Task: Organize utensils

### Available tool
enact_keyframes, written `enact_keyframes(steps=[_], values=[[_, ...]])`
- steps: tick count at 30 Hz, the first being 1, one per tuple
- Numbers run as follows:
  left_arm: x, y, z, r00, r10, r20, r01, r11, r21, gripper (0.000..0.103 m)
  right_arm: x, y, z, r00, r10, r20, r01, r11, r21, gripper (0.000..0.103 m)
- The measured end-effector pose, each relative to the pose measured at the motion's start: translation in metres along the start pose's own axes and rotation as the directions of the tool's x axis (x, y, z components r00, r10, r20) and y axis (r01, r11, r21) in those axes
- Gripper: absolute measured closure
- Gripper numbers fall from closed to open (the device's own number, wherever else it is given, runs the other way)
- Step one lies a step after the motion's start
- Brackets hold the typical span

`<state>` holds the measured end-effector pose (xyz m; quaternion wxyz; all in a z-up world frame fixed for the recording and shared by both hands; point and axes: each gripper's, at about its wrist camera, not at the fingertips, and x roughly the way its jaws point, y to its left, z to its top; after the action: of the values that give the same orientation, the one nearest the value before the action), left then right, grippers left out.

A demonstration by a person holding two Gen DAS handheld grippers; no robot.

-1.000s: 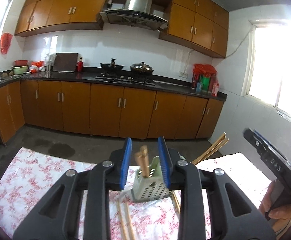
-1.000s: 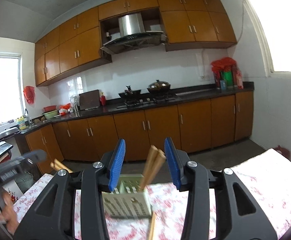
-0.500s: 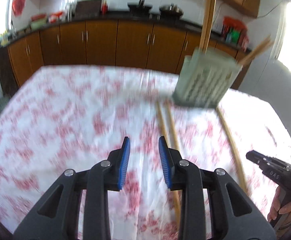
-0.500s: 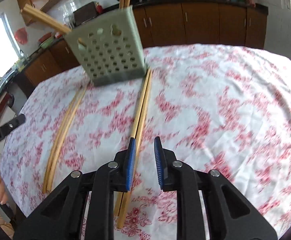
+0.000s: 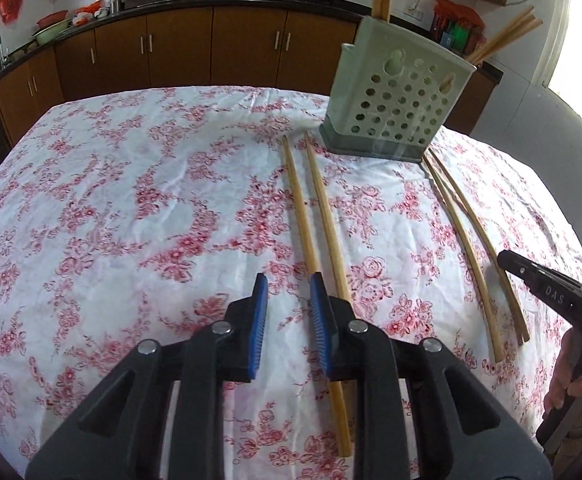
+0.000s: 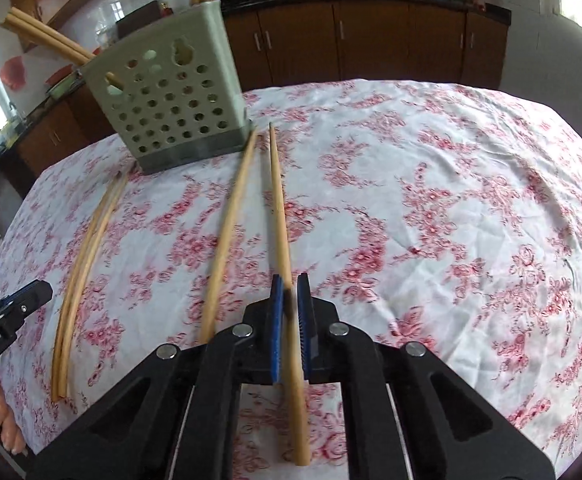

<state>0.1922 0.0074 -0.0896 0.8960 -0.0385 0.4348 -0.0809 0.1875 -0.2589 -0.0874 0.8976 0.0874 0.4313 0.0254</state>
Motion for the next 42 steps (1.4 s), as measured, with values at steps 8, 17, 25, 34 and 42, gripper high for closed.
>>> enact_keyframes(steps=[8,17,25,34,42], values=[[0.011,-0.016,-0.006,1.0,0.015,-0.023,-0.013,0.998,0.061,0.086,-0.004,-0.007,-0.006,1.0,0.024,-0.01,-0.024,1.0,0.01,0.095],[0.02,-0.009,0.0,0.996,0.089,-0.014,-0.088,0.993,0.076,0.094,-0.005,-0.001,-0.01,1.0,-0.011,0.0,0.011,0.998,-0.058,0.095],[0.034,0.044,0.028,0.982,0.186,-0.003,-0.186,0.982,0.006,0.093,0.011,-0.016,0.017,0.996,-0.083,0.025,0.083,0.996,-0.031,0.095],[0.038,0.062,0.039,0.984,0.176,0.014,-0.176,0.984,-0.01,0.091,0.012,-0.024,0.024,0.998,-0.057,0.014,0.057,0.998,-0.013,0.094],[0.038,0.067,0.037,0.99,0.141,0.017,-0.14,0.989,-0.037,0.091,0.012,-0.016,0.018,0.995,-0.087,0.048,0.089,0.995,-0.052,0.095]])
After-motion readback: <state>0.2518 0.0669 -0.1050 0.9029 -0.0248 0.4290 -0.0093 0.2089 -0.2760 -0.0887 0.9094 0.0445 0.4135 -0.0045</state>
